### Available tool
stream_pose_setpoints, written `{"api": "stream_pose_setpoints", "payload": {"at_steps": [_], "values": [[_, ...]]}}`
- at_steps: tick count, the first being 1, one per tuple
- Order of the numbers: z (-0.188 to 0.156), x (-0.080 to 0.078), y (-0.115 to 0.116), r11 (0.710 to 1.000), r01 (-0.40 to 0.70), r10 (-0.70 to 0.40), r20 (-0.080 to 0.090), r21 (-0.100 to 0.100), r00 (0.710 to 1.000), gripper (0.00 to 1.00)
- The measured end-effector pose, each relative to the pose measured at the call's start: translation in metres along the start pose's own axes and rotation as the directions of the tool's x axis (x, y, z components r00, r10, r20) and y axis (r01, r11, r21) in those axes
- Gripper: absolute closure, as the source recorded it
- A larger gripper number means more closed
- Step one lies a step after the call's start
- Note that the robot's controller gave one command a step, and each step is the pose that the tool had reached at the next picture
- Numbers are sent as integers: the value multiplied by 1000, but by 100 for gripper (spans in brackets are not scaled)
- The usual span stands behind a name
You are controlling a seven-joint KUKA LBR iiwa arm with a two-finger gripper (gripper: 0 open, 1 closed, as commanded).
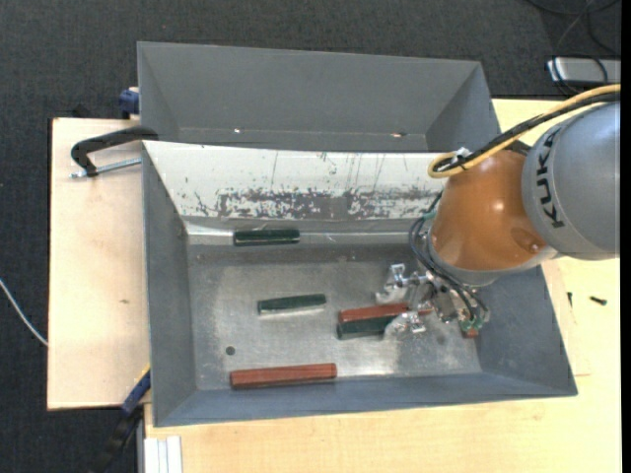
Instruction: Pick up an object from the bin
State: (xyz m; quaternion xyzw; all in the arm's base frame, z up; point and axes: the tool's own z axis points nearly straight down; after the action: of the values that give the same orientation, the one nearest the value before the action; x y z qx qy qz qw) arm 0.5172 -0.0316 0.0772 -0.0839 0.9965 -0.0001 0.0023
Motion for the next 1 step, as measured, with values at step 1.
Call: {"api": "stream_pose_setpoints", "payload": {"at_steps": [1], "values": [[0,0,0,1000,0,0,0,0,1000,100]]}}
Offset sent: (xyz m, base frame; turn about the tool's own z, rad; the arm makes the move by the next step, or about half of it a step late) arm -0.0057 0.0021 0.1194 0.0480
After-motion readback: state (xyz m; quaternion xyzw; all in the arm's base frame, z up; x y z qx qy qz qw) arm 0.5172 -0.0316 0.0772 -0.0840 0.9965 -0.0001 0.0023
